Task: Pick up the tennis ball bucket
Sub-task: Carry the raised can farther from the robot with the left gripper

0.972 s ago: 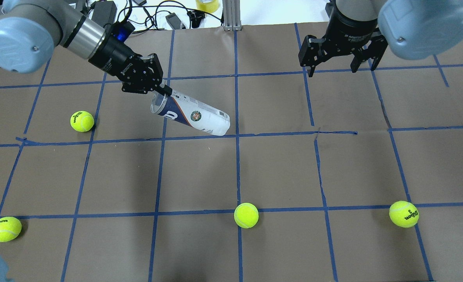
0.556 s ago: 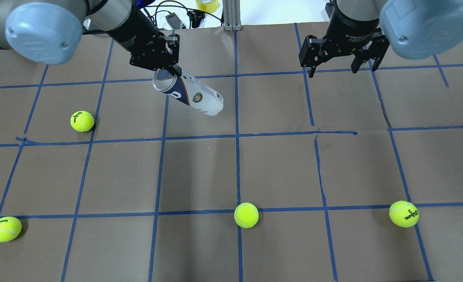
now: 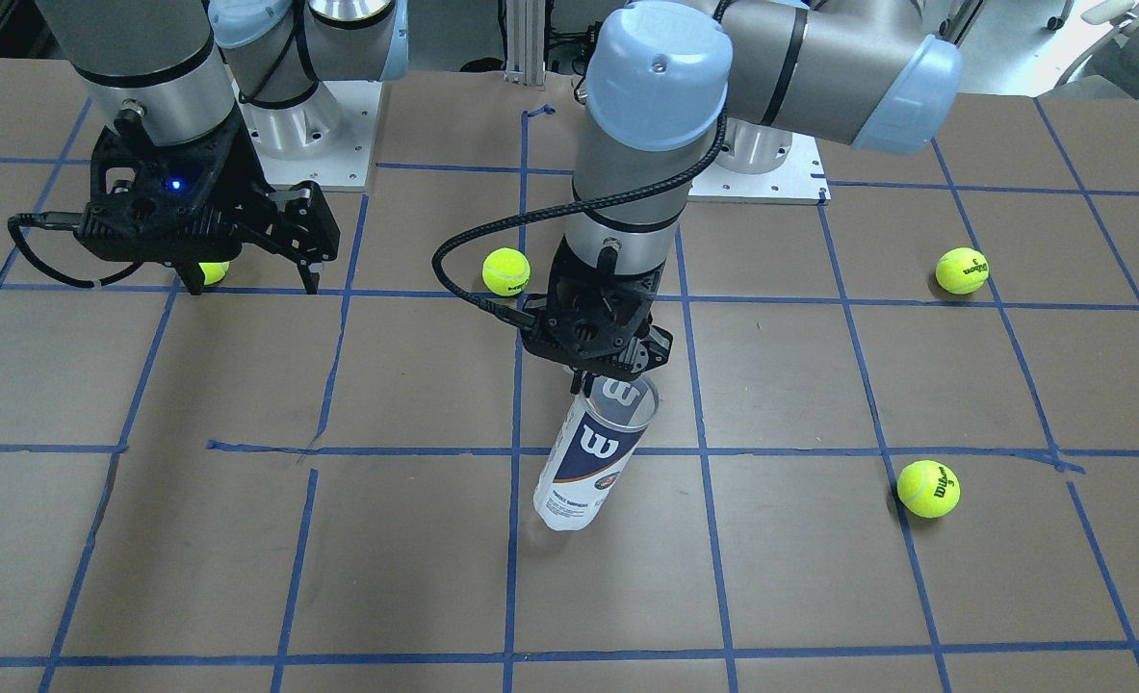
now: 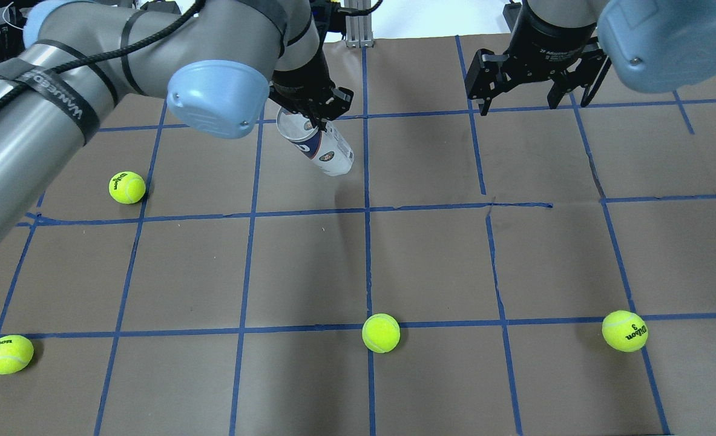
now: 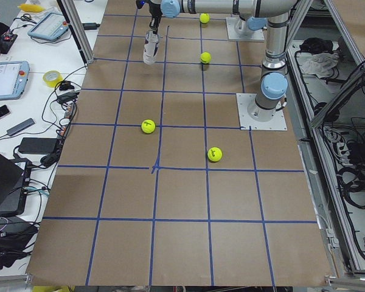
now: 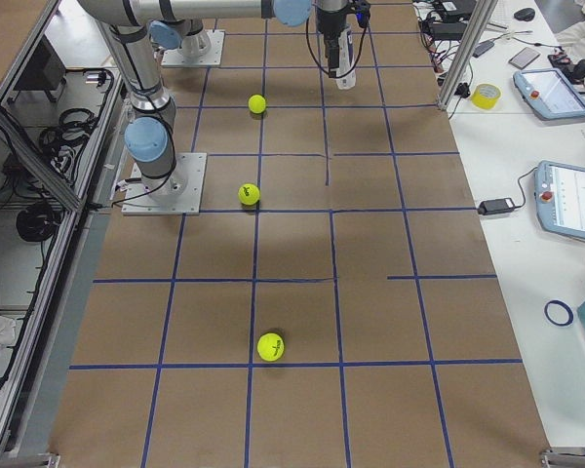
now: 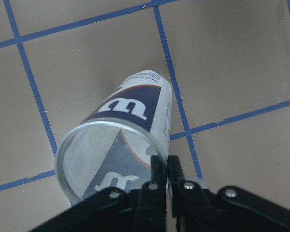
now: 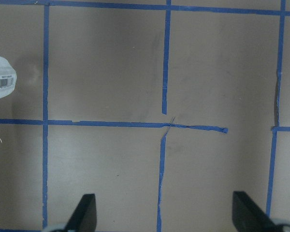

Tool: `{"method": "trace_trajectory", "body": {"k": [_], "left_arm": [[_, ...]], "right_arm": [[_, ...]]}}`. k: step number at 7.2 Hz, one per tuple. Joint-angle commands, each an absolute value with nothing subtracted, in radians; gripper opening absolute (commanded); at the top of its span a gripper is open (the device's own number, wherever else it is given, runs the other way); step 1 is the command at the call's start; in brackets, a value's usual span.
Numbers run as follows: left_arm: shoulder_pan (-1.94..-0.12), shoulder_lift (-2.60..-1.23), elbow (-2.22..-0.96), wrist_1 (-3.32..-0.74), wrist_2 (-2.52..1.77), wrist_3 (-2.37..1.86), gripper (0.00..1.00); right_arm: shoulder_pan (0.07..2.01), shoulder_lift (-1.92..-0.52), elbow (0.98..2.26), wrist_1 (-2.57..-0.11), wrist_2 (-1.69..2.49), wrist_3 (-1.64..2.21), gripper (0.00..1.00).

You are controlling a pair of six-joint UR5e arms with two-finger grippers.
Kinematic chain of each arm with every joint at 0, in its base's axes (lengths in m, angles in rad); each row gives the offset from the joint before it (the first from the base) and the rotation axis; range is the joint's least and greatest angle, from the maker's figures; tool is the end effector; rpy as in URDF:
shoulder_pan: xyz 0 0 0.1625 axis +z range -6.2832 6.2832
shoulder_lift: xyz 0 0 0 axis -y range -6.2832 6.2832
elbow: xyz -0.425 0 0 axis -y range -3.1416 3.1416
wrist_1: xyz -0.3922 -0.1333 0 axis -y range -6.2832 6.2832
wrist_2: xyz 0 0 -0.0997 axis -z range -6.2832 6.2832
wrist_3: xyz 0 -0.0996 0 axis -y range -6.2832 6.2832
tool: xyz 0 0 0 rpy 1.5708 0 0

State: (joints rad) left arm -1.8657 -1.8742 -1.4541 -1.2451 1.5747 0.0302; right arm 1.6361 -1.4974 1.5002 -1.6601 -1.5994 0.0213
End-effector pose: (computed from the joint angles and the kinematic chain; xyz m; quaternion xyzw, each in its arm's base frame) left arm -0.3088 -0.5593 0.4105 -0.1613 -0.9845 0.0691 0.0072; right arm 0.1648 -0.5216 0.4947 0.0214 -0.9987 0.0438 0.0124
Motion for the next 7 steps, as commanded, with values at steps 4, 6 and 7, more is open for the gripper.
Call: {"method": "trace_trajectory", "body": {"k": [4, 6, 7], "left_arm": [[-1.934, -1.946, -1.401, -1.356, 1.674, 0.074, 0.00], [-1.936, -1.953, -1.401, -1.341, 1.675, 0.075, 0.00], [-1.936, -1.960, -1.402, -1.341, 1.674, 0.075, 0.00]], "right_arm": [[1.635, -1.503, 1.500, -1.657, -1.609, 0.017, 1.00], [1.635, -1.522, 1.500, -1.669, -1.629, 0.029, 1.00], [1.635, -1.532, 1.500, -1.675, -1.628, 0.029, 1.00]]}}
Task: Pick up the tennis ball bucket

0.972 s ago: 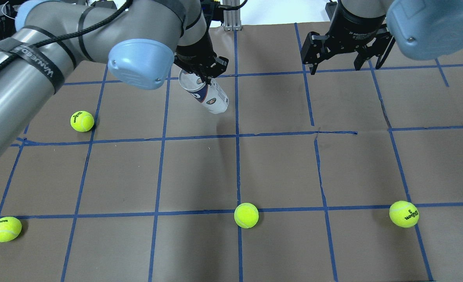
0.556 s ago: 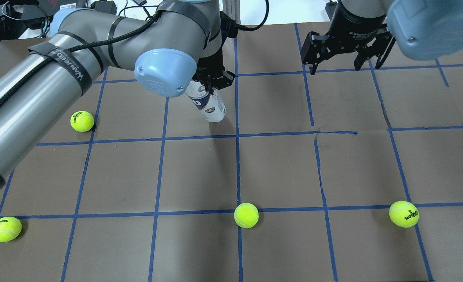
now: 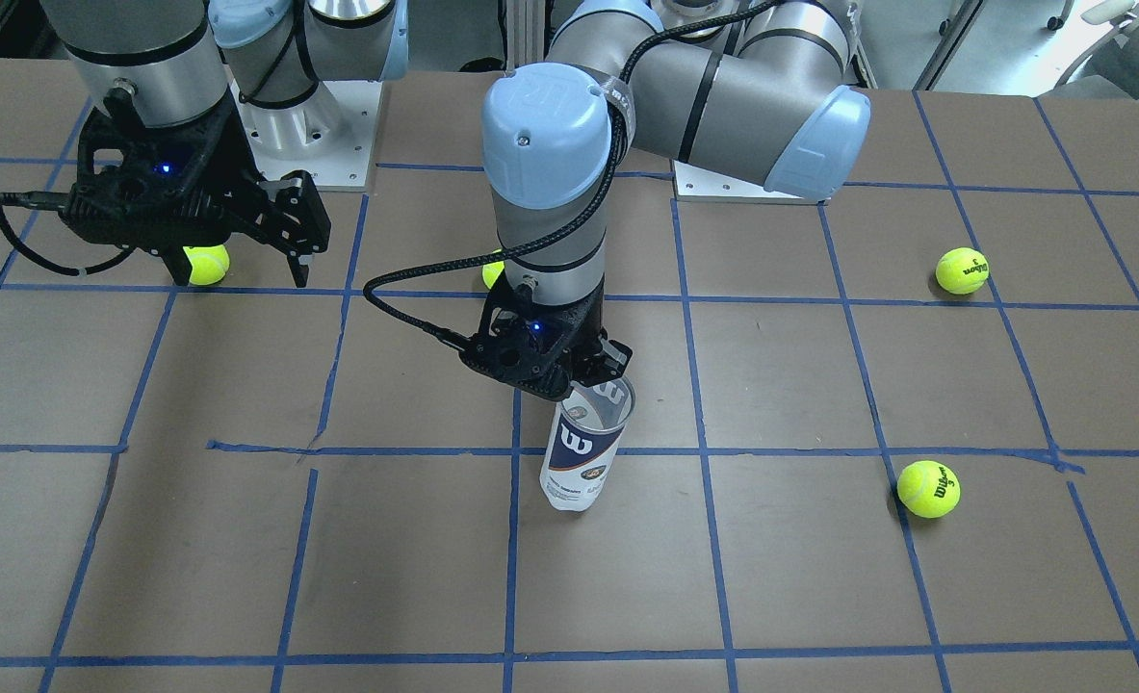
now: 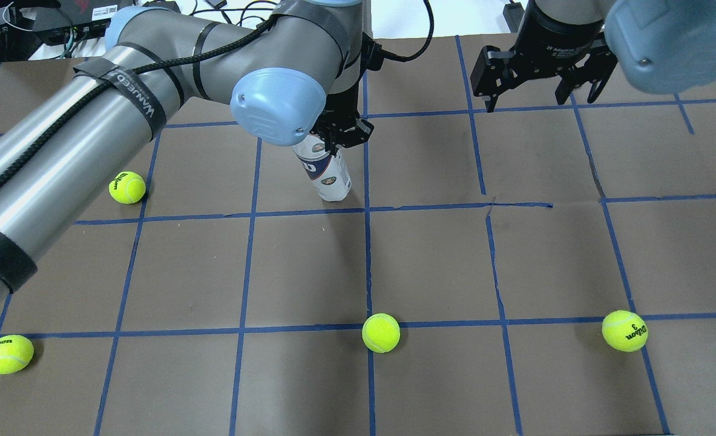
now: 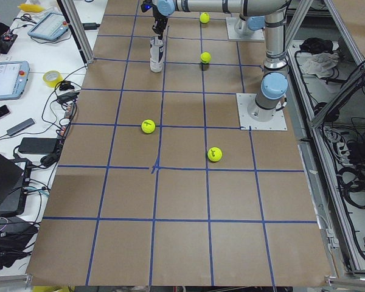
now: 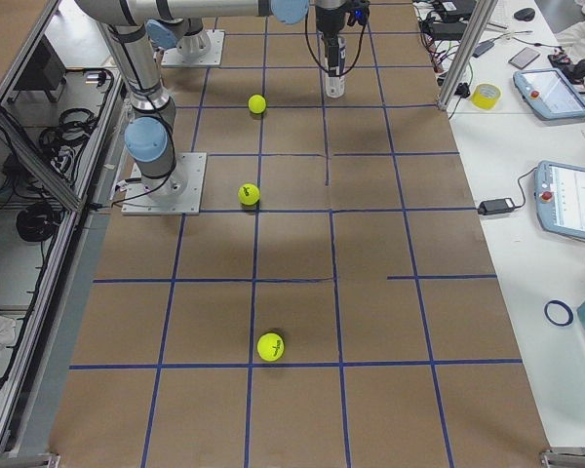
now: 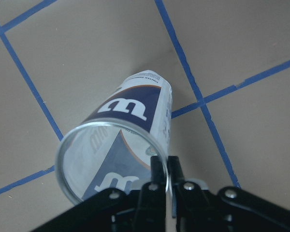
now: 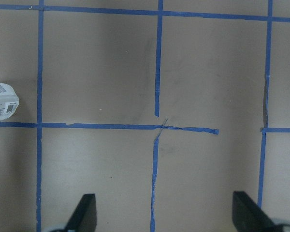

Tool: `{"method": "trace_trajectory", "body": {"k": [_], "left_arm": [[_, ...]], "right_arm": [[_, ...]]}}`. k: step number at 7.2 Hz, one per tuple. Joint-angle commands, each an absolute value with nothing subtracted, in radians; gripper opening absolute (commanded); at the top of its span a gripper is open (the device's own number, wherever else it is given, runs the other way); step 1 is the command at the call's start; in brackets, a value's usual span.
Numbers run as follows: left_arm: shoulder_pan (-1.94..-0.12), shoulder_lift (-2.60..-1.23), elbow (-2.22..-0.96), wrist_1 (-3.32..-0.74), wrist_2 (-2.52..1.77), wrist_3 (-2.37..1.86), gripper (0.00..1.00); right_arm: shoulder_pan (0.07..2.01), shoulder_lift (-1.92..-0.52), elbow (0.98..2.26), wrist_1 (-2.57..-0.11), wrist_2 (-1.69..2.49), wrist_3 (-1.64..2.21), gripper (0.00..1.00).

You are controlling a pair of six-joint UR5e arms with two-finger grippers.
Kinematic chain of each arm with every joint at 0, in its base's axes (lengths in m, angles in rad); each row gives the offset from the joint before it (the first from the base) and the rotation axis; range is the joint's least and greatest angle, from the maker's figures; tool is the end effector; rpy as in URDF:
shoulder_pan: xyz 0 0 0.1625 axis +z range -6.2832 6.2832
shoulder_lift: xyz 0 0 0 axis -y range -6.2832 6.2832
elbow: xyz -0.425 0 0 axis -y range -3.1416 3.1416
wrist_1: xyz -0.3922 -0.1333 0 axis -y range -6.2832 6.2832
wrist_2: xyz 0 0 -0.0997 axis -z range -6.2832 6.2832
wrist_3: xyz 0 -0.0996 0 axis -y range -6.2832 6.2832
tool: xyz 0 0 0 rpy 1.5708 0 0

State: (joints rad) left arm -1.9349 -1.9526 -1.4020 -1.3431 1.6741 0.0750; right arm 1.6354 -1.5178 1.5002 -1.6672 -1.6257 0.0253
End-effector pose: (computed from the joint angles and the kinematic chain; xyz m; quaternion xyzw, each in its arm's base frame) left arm -0.3439 -0.5569 0.3764 0.2171 0.9747 -0.0147 0.0500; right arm 0.1615 -0.5157 0.5063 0.0180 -0.9978 0.0581 0.0248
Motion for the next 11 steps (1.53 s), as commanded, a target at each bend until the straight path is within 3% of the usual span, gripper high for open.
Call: {"method": "trace_trajectory", "body": {"k": [1, 2, 3, 4, 8, 11], "left_arm": [[-1.936, -1.965, -1.402, -1.341, 1.674, 0.074, 0.00], [-1.936, -1.965, -1.411, -1.341, 1.675, 0.066, 0.29], [-1.936, -1.967, -1.413, -1.339, 1.674, 0.063, 0.81], [-1.936, -1.965, -1.410, -1.339, 1.669, 0.061, 1.00], [-1.950, -1.820, -1.402, -1.207, 1.657, 0.055, 1.00], [-1.710, -1.822, -1.439, -1.233, 1.543, 0.034, 1.00]], "right_arm": [[1.615, -1.526, 1.502, -1.661, -1.612, 0.025, 1.00], [1.588, -1.526, 1.503, -1.654, -1.612, 0.025, 1.00], [1.583, -1.528, 1.503, -1.654, -1.611, 0.023, 1.00], [1.583, -1.528, 1.511, -1.654, -1.609, 0.021, 1.00], [1.583, -1.528, 1.526, -1.655, -1.609, 0.021, 1.00], [1.583, -1.528, 1.526, -1.657, -1.609, 0.018, 1.00]]}}
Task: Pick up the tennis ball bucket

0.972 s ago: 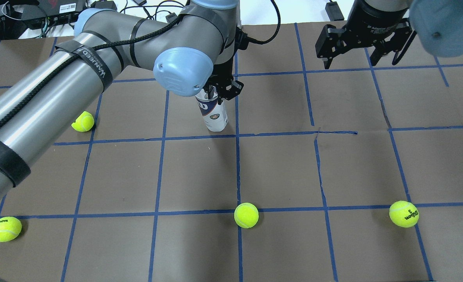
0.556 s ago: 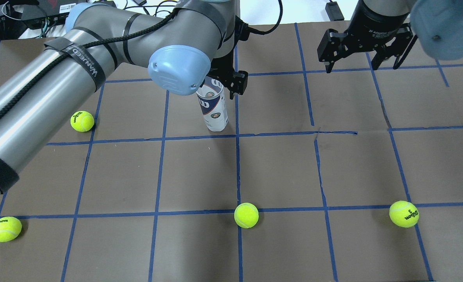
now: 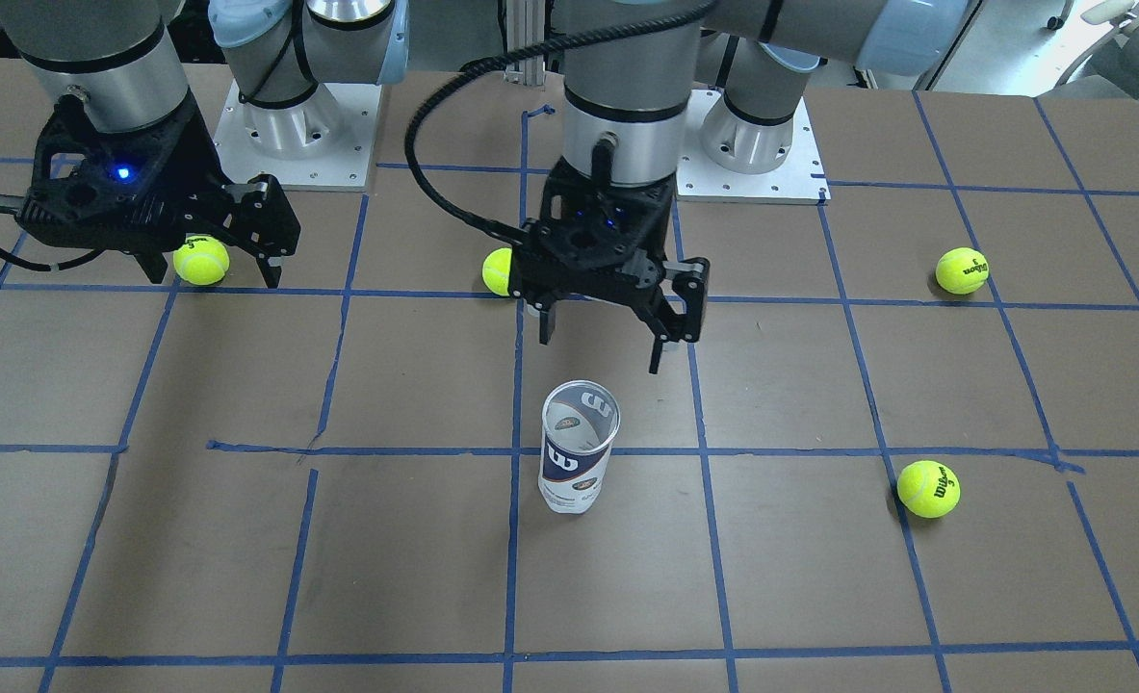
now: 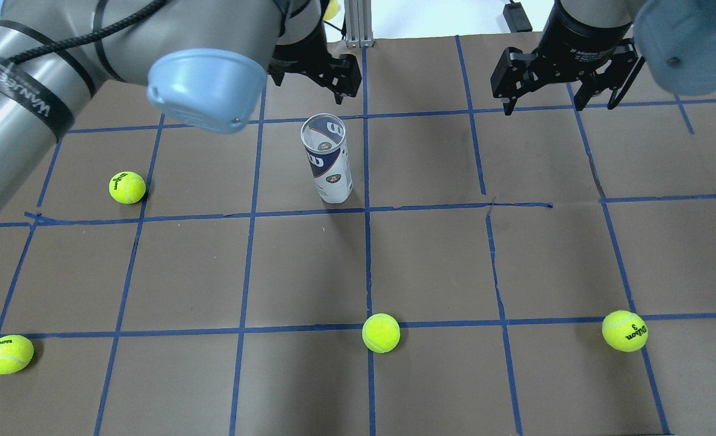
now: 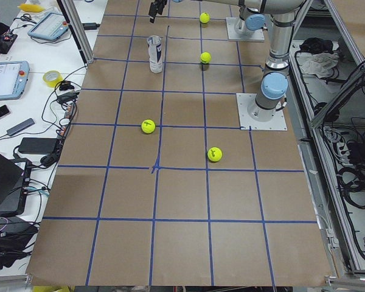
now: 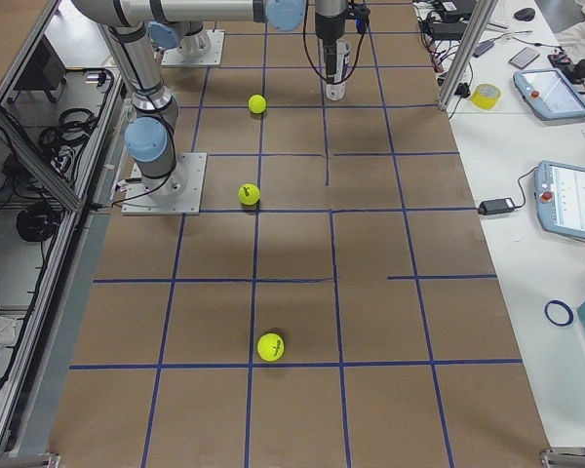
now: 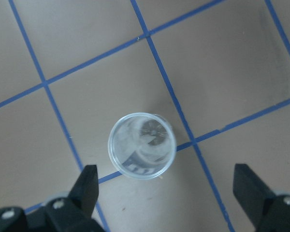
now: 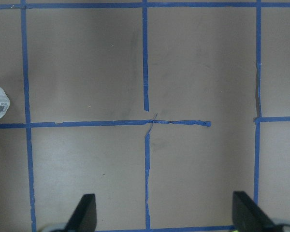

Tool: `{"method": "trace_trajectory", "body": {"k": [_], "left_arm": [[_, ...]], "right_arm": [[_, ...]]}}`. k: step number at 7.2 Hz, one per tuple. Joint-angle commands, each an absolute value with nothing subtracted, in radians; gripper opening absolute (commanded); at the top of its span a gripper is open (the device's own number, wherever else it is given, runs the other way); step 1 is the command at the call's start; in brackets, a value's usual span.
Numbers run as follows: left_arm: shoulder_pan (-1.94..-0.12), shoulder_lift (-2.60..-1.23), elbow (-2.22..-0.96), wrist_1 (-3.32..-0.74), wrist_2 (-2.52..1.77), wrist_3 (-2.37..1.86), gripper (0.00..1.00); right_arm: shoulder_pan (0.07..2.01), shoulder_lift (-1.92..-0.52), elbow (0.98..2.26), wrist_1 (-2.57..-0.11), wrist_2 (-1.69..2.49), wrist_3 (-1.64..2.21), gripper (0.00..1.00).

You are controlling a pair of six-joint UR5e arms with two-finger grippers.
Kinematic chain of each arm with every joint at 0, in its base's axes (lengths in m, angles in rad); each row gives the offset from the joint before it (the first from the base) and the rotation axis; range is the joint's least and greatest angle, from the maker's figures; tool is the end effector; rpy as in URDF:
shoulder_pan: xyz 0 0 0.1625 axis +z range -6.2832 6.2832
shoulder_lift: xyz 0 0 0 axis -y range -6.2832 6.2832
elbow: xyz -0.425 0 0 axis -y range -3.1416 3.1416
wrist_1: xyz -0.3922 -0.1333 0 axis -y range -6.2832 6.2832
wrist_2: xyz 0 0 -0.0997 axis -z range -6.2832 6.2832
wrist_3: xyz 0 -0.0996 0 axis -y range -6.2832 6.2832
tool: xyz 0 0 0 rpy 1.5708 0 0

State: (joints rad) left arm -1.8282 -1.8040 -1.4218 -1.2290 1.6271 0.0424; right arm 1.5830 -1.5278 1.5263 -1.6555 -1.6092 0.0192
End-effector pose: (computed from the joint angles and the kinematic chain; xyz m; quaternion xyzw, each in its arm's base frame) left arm -0.2790 -0.5581 0.4722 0.1445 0.9807 -0.1306 0.0140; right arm 0.1358 -0.5167 0.4971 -0.0043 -0.9989 0.0434 0.0185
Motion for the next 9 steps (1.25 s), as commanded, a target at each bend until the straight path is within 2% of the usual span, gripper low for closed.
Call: {"method": "trace_trajectory", "body": {"k": [1, 3, 6, 7, 9], "left_arm": [[-1.675, -1.850, -1.445, -1.235, 1.531, 0.041, 1.00], [-1.666, -1.829, -1.454, -1.279, 1.555, -0.059, 1.00], [-1.625, -1.618, -1.434, -1.699, 1.637, -0.075, 1.00], [-1.631, -1.558, -1.445, -1.716, 1.625, -0.075, 1.00], [-1.618, -1.537, -1.474, -1.657, 1.621, -0.065, 1.00]], "right_arm": [[1.583, -1.528, 1.525, -1.657, -1.609, 0.018, 1.00], [1.583, -1.528, 1.526, -1.657, -1.609, 0.017, 1.00], [1.583, -1.528, 1.526, -1.657, -1.609, 0.017, 1.00], [1.583, -1.528, 1.526, -1.657, -1.609, 0.017, 1.00], [1.583, -1.528, 1.526, -1.657, -1.609, 0.017, 1.00]]}}
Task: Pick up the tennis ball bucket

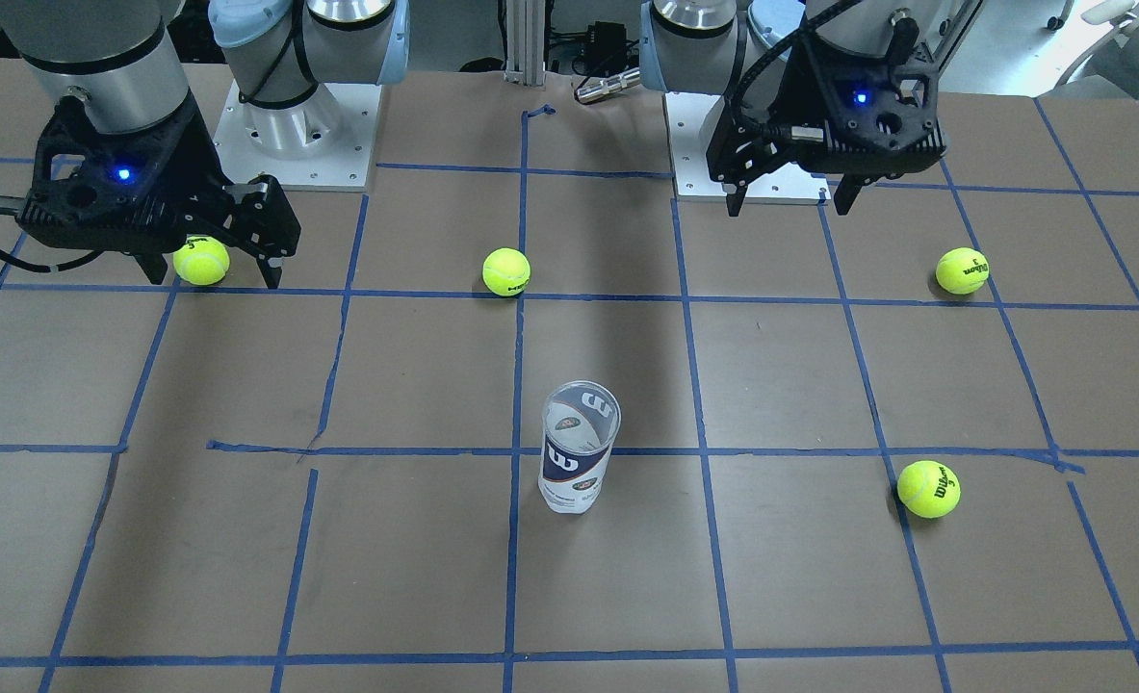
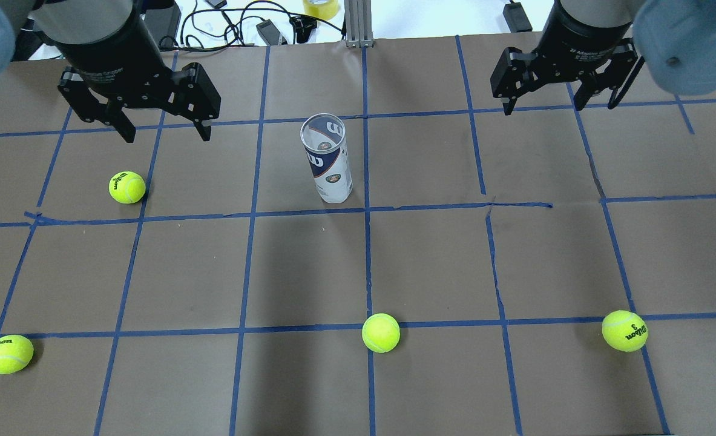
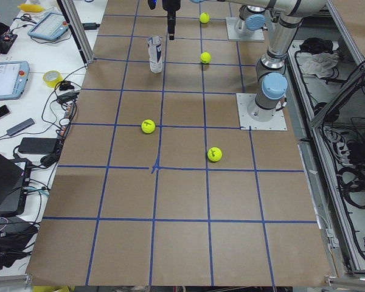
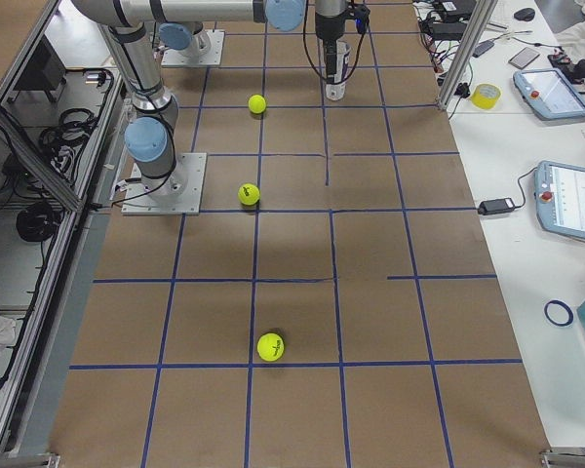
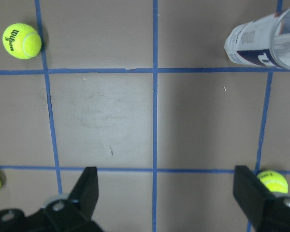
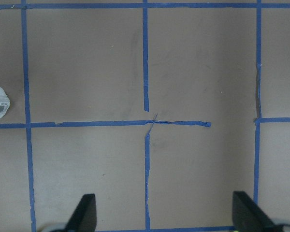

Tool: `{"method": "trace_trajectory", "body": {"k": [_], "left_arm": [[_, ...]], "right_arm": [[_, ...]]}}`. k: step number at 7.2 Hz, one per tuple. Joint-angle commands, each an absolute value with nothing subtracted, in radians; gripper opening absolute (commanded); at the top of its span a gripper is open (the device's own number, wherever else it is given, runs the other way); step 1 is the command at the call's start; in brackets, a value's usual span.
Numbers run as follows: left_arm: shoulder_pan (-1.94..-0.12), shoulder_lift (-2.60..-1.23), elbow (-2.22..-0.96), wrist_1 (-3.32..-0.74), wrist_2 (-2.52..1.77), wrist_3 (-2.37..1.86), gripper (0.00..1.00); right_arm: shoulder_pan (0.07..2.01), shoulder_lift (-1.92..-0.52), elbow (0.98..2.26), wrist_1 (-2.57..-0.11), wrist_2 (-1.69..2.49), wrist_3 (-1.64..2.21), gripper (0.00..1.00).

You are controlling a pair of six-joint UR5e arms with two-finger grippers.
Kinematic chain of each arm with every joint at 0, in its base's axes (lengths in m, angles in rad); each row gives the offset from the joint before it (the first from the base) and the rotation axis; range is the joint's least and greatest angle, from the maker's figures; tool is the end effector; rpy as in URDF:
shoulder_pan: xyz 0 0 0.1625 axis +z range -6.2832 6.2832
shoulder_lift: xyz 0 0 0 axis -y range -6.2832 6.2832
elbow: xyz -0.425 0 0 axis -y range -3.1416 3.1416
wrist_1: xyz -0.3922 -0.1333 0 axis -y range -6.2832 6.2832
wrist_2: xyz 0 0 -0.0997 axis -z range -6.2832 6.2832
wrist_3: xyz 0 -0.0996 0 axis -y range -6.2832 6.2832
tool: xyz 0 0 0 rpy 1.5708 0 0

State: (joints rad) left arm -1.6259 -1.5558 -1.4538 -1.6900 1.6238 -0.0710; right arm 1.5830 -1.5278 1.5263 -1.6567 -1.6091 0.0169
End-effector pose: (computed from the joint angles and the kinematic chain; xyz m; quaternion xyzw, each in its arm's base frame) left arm -0.1545 -0.4756 0.5409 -0.0081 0.9996 -0.0081 0.0260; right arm 0.1358 -0.5169 0.4973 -0.0032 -0.9989 0.0440 0.0185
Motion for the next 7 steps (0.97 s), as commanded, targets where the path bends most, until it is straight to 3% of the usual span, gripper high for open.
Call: {"method": "trace_trajectory", "body": {"k": [1, 7], "left_arm": [[-1.617, -1.542, -1.488, -1.541, 1.615, -0.063, 1.00], [-1.620, -1.546, -1.489, -1.528, 1.601, -0.060, 1.00]], "right_arm": [[1.583, -1.528, 1.526, -1.657, -1.609, 0.017, 1.00], [1.583, -1.528, 1.526, -1.657, -1.609, 0.015, 1.00]]}}
